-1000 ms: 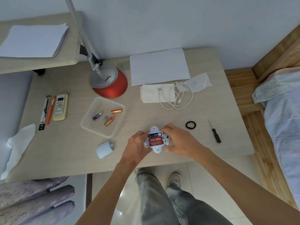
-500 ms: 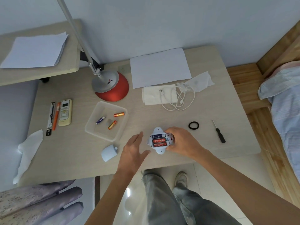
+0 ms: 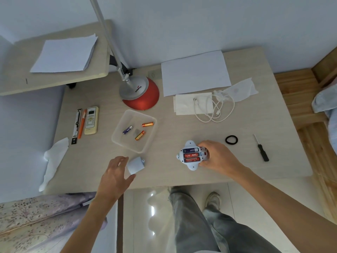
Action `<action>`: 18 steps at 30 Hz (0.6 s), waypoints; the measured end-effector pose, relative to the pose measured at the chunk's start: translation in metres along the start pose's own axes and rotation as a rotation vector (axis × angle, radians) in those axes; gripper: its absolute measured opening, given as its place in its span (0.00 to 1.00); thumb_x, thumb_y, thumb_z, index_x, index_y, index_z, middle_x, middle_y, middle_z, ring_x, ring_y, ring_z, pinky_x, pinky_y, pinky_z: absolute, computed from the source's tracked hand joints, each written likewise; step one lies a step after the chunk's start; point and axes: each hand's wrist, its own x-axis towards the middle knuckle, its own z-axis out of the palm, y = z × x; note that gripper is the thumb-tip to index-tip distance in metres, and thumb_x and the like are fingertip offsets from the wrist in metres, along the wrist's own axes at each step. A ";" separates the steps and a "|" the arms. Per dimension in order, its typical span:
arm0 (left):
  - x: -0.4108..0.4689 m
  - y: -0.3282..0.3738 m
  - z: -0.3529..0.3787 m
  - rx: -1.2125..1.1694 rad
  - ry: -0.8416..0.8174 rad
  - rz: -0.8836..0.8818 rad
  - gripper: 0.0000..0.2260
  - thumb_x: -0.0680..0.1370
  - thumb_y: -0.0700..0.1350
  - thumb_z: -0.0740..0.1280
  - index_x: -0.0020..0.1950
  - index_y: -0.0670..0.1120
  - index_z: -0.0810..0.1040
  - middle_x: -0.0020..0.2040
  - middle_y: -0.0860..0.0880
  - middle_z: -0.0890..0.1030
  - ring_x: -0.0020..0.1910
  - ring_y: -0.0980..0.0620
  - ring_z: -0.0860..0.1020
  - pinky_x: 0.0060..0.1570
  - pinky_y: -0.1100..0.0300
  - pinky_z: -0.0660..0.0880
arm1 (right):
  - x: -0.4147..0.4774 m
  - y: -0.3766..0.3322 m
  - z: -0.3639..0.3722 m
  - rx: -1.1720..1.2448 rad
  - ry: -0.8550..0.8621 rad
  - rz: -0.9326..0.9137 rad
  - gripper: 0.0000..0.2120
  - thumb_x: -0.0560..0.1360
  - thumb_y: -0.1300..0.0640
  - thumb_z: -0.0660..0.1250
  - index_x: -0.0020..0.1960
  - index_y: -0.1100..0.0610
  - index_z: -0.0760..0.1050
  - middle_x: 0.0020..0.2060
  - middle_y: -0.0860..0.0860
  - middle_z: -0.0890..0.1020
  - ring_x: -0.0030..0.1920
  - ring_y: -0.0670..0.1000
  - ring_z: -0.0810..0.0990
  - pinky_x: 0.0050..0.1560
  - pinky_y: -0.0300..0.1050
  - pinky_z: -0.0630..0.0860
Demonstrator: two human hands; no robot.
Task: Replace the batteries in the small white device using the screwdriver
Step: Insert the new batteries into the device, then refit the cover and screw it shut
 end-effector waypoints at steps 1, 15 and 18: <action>0.003 0.000 0.002 -0.018 -0.027 0.005 0.33 0.74 0.51 0.81 0.75 0.42 0.76 0.71 0.44 0.77 0.70 0.43 0.76 0.63 0.46 0.81 | 0.000 0.000 0.000 -0.004 -0.001 0.001 0.20 0.69 0.46 0.81 0.56 0.48 0.78 0.45 0.43 0.82 0.42 0.44 0.80 0.44 0.47 0.82; -0.001 0.023 -0.004 -0.152 -0.048 0.065 0.24 0.75 0.49 0.81 0.68 0.45 0.80 0.61 0.48 0.79 0.59 0.46 0.78 0.57 0.53 0.79 | 0.000 0.000 0.000 -0.022 -0.011 -0.005 0.20 0.70 0.46 0.80 0.57 0.50 0.78 0.46 0.44 0.82 0.43 0.46 0.81 0.46 0.48 0.82; -0.006 0.049 -0.024 -0.207 0.033 0.146 0.25 0.74 0.48 0.82 0.67 0.46 0.80 0.61 0.50 0.80 0.59 0.47 0.79 0.58 0.53 0.79 | 0.000 -0.001 0.000 -0.019 -0.002 -0.011 0.21 0.70 0.45 0.80 0.57 0.50 0.78 0.45 0.44 0.82 0.41 0.45 0.80 0.44 0.46 0.81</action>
